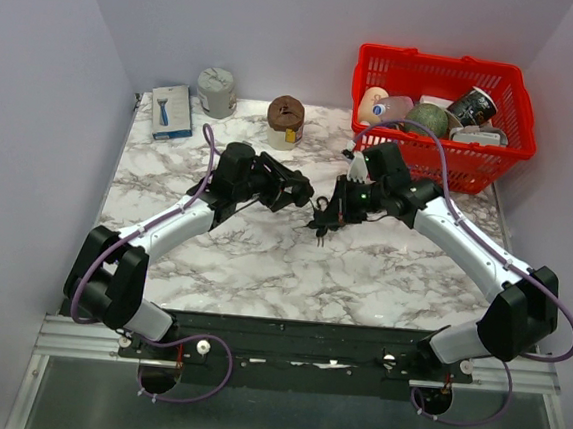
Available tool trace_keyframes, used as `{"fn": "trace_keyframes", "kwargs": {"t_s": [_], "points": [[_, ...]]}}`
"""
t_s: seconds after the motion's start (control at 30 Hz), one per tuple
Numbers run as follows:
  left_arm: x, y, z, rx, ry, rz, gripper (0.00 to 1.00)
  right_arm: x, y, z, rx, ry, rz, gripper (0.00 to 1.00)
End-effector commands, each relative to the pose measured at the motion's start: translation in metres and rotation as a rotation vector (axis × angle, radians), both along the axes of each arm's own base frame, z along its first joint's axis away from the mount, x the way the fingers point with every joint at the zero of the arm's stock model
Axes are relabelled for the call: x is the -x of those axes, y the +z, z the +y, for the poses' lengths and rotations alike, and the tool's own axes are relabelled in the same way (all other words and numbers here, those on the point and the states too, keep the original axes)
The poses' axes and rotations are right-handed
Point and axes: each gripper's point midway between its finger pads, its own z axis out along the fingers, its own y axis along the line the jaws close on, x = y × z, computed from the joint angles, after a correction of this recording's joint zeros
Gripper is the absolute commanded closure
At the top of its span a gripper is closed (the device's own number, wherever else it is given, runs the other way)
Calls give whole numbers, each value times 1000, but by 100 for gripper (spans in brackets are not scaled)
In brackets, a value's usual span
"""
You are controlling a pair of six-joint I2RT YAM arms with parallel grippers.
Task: Unlock with the key
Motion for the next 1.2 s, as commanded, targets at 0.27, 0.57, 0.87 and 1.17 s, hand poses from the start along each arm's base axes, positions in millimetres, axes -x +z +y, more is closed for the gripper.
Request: {"fn": "trace_keyframes", "kwargs": {"t_s": [0.27,0.57,0.87,1.17], "points": [[-1,34,-2,46,-3,-98,100,-5,1,10,-38,6,10,99],[-3,35,-4,44,-6,-103,100,-5,-3,10,-33,4,21,99],[-1,35,-5,46,-13,-102,100,-12,-4,11,-27,-10,11,99],[1,36,-6,47,-20,-104,100,-18,-5,11,-14,-33,6,99]]}}
